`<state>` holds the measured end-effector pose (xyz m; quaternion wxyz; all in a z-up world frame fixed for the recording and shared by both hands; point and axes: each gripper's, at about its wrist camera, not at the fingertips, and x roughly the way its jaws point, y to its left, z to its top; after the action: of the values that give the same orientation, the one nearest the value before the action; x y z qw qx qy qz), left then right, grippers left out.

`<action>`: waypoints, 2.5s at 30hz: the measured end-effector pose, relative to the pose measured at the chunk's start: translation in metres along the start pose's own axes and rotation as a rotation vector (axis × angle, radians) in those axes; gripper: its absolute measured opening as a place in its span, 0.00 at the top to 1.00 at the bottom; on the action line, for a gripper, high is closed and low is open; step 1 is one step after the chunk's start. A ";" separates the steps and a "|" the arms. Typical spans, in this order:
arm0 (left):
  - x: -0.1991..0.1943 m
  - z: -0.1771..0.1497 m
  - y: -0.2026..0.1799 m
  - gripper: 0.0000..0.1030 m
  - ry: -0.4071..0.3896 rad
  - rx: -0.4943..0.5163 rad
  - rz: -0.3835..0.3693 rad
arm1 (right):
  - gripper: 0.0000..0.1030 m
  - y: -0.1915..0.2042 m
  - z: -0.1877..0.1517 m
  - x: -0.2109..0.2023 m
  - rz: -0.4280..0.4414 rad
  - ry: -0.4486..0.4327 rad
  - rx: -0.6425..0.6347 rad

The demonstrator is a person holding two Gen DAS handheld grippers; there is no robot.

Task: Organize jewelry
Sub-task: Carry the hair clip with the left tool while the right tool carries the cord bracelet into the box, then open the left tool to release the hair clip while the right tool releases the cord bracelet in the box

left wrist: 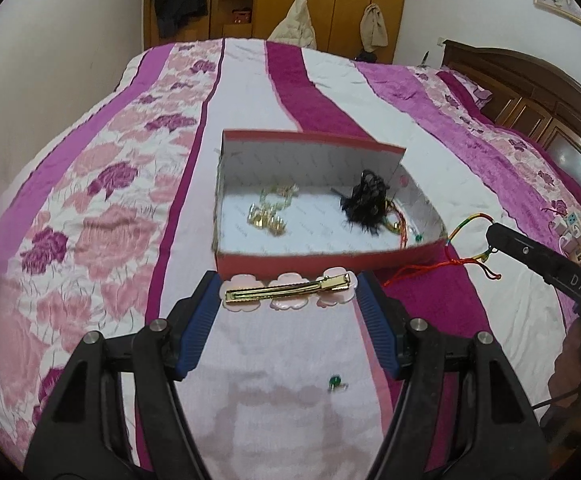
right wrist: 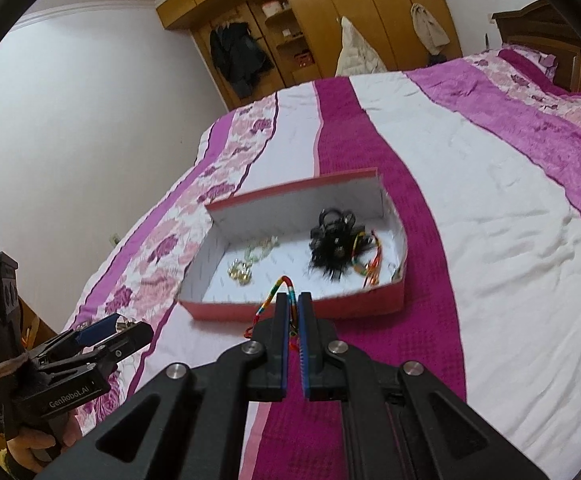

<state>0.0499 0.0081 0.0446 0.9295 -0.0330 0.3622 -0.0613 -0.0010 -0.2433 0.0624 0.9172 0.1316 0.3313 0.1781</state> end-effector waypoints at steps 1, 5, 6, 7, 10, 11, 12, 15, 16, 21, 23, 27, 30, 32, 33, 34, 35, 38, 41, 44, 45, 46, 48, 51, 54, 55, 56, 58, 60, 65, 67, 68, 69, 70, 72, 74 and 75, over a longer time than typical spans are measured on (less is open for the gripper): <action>0.000 0.003 0.000 0.40 -0.009 -0.001 -0.001 | 0.95 0.000 0.003 -0.001 -0.002 -0.008 -0.002; 0.001 0.016 0.000 0.40 -0.056 -0.011 -0.004 | 0.95 -0.001 0.011 -0.001 -0.017 -0.041 -0.016; 0.002 0.021 0.000 0.40 -0.071 -0.014 -0.006 | 0.95 -0.001 0.014 -0.001 -0.020 -0.050 -0.018; 0.002 0.024 0.000 0.40 -0.082 -0.017 -0.008 | 0.95 -0.001 0.016 0.000 -0.023 -0.059 -0.018; 0.005 0.034 0.001 0.40 -0.127 -0.027 -0.010 | 0.95 -0.002 0.023 0.002 -0.029 -0.080 -0.020; 0.007 0.037 0.000 0.40 -0.142 -0.028 -0.004 | 0.95 -0.002 0.026 0.004 -0.032 -0.087 -0.021; 0.008 0.039 0.001 0.40 -0.155 -0.029 0.001 | 0.95 -0.002 0.028 0.005 -0.035 -0.094 -0.021; 0.015 0.047 0.003 0.40 -0.196 -0.038 0.009 | 0.95 -0.004 0.035 0.013 -0.046 -0.113 -0.017; 0.017 0.048 0.004 0.40 -0.204 -0.043 0.007 | 0.95 -0.005 0.036 0.015 -0.049 -0.117 -0.017; 0.035 0.056 0.008 0.40 -0.237 -0.061 0.006 | 0.95 -0.010 0.046 0.031 -0.087 -0.142 -0.025; 0.044 0.057 0.009 0.40 -0.244 -0.055 0.013 | 0.95 -0.013 0.049 0.039 -0.102 -0.142 -0.025; 0.063 0.056 0.008 0.40 -0.236 -0.044 0.026 | 0.95 -0.022 0.052 0.060 -0.131 -0.133 -0.019; 0.079 0.052 0.009 0.40 -0.219 -0.045 0.031 | 0.95 -0.029 0.052 0.073 -0.143 -0.120 -0.017; 0.088 0.050 0.010 0.40 -0.211 -0.053 0.038 | 0.95 -0.034 0.050 0.083 -0.154 -0.111 -0.017; 0.092 0.049 0.011 0.40 -0.208 -0.062 0.037 | 0.95 -0.037 0.049 0.087 -0.159 -0.107 -0.017; 0.096 0.049 0.013 0.40 -0.204 -0.071 0.034 | 0.95 -0.038 0.048 0.091 -0.165 -0.105 -0.017; 0.100 0.048 0.015 0.40 -0.200 -0.082 0.034 | 0.95 -0.040 0.048 0.095 -0.170 -0.101 -0.019; 0.111 0.046 0.018 0.40 -0.191 -0.097 0.038 | 0.95 -0.044 0.045 0.106 -0.187 -0.095 -0.023; 0.121 0.044 0.019 0.40 -0.184 -0.088 0.054 | 0.95 -0.048 0.041 0.117 -0.201 -0.088 -0.024; 0.128 0.042 0.019 0.40 -0.169 -0.078 0.062 | 0.95 -0.052 0.038 0.126 -0.214 -0.078 -0.025; 0.131 0.042 0.019 0.40 -0.159 -0.077 0.062 | 0.95 -0.053 0.038 0.129 -0.217 -0.074 -0.025; 0.133 0.042 0.019 0.40 -0.149 -0.076 0.063 | 0.95 -0.054 0.037 0.132 -0.220 -0.070 -0.026; 0.137 0.041 0.019 0.40 -0.136 -0.075 0.059 | 0.95 -0.056 0.035 0.137 -0.227 -0.058 -0.026; 0.141 0.040 0.019 0.40 -0.119 -0.076 0.059 | 0.95 -0.058 0.033 0.142 -0.231 -0.047 -0.031; 0.141 0.040 0.016 0.40 -0.115 -0.068 0.055 | 0.94 -0.060 0.032 0.145 -0.235 -0.038 -0.029; 0.141 0.040 0.015 0.40 -0.112 -0.066 0.055 | 0.94 -0.061 0.032 0.146 -0.236 -0.037 -0.029; 0.142 0.040 0.015 0.40 -0.106 -0.062 0.052 | 0.94 -0.061 0.032 0.146 -0.236 -0.036 -0.029; 0.145 0.041 0.015 0.39 -0.092 -0.056 0.035 | 0.94 -0.062 0.031 0.148 -0.234 -0.027 -0.030; 0.146 0.041 0.014 0.39 -0.081 -0.054 0.031 | 0.93 -0.062 0.031 0.151 -0.225 -0.014 -0.031; 0.142 0.044 0.015 0.33 -0.052 -0.067 0.013 | 0.79 -0.062 0.033 0.147 -0.209 -0.005 -0.020; 0.134 0.046 0.016 0.31 -0.061 -0.070 0.006 | 0.68 -0.062 0.036 0.140 -0.178 -0.017 -0.013; 0.130 0.047 0.016 0.31 -0.067 -0.069 0.006 | 0.67 -0.060 0.038 0.136 -0.163 -0.023 -0.011; 0.124 0.049 0.017 0.30 -0.074 -0.067 0.008 | 0.66 -0.059 0.040 0.130 -0.150 -0.028 -0.014; 0.119 0.050 0.016 0.29 -0.082 -0.065 0.010 | 0.64 -0.057 0.042 0.125 -0.139 -0.034 -0.018; 0.105 0.054 0.015 0.27 -0.106 -0.060 0.006 | 0.60 -0.054 0.046 0.114 -0.123 -0.049 -0.023; 0.092 0.057 0.015 0.25 -0.131 -0.055 -0.001 | 0.57 -0.050 0.050 0.098 -0.106 -0.073 -0.025; 0.087 0.059 0.015 0.25 -0.141 -0.052 -0.004 | 0.55 -0.048 0.052 0.091 -0.101 -0.087 -0.029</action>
<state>0.1544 0.0117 0.0285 0.9514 -0.0621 0.2973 -0.0515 0.1097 -0.2555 0.0334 0.9403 0.1090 0.2947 0.1306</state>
